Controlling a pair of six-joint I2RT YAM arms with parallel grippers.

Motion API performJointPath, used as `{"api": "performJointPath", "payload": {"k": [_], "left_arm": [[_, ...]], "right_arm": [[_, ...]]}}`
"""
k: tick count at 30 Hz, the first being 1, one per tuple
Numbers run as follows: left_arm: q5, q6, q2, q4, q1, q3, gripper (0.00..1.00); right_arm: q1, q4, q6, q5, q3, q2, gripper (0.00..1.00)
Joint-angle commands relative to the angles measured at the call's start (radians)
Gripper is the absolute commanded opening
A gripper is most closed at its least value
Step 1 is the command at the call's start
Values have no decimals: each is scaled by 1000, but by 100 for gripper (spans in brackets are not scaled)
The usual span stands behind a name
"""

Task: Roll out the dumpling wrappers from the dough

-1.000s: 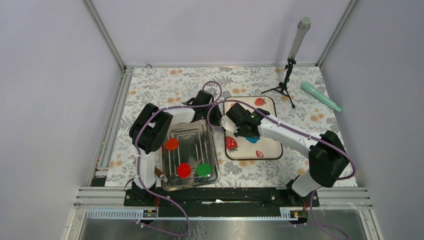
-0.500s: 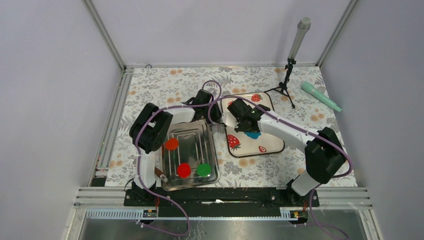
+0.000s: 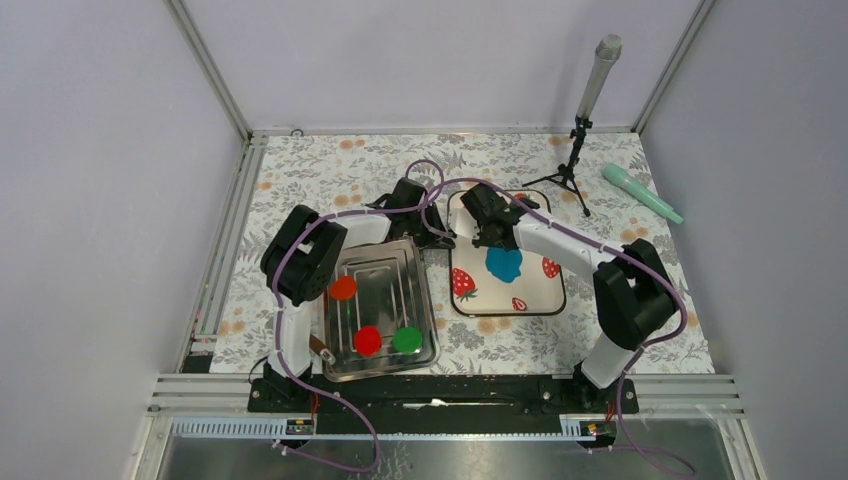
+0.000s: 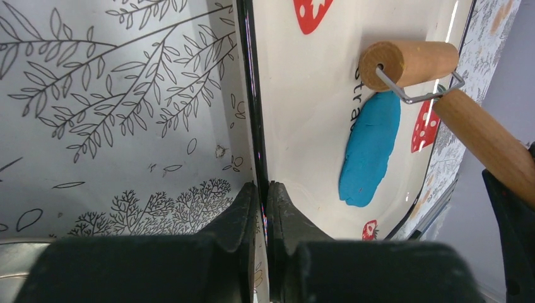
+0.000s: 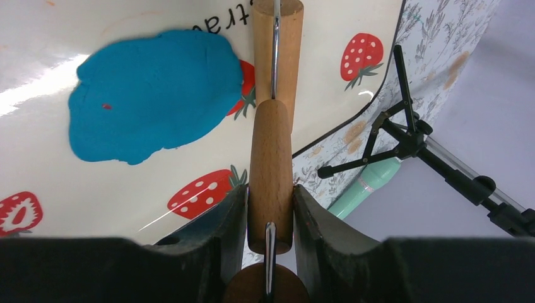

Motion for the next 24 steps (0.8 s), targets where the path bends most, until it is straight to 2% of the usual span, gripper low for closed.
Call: {"api": "performJointPath", "payload": {"k": [1,6,11,16,19,24], "left_arm": [[-25,85,60,-156,-23,-36,0],[-27,93,46,-153,-22,-40,0],[-27,100,39,-146,-20,-44,0],[-36,98,30,-139,-20,-50,0],[-38,94,30,-139,-20,-54,0],[-39,95,27,-137,-20,-60,0]], "right_arm": [[-32,-66,-21,-78,5,59,0],[-80,-113,52,-91,141,36,0],[-166,-295,322,-221,318,-21,0],[-380,-424,677,-540,405,-41,0],[-538,-422,853,-792,330,-51,0],[-687,-384,1017,-1004,208,-41,0]]}}
